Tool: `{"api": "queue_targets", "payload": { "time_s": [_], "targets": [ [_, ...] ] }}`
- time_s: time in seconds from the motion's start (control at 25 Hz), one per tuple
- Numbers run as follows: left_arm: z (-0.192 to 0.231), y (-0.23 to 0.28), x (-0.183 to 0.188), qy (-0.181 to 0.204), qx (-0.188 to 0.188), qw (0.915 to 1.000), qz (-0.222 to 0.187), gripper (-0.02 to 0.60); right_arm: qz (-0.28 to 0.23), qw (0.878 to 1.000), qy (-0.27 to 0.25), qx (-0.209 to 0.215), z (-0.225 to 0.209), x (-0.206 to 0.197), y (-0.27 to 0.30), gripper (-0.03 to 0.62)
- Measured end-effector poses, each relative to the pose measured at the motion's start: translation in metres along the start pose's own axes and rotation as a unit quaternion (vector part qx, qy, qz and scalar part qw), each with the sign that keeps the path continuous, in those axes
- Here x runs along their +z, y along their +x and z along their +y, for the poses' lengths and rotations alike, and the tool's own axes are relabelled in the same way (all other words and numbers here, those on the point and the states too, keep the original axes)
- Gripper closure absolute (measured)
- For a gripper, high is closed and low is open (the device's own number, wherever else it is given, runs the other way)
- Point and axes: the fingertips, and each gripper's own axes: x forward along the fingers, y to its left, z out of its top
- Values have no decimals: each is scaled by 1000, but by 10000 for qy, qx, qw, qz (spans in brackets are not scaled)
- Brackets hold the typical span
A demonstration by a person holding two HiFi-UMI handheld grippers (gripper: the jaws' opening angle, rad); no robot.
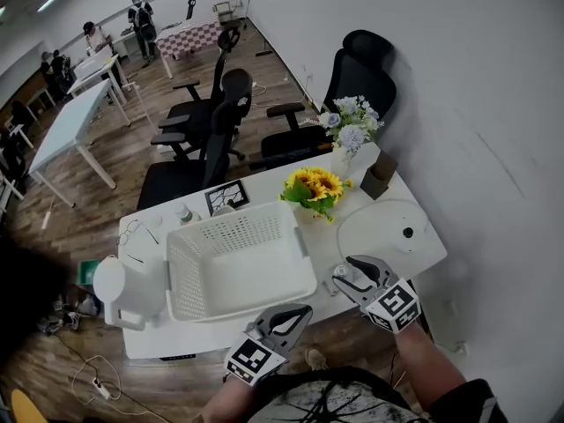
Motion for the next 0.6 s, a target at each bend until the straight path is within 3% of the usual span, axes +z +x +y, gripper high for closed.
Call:
{"api": "queue_targets", "payload": {
  "time_s": [0.48,0.6],
  "targets": [
    [3,-11,23,262,-392,9986,-227,571,-391,9982,-177,-431,15,47,-42,386],
    [2,-15,27,303,-504,9979,-256,571,-486,9977,-207,-434,26,56,-50,438]
  ]
}}
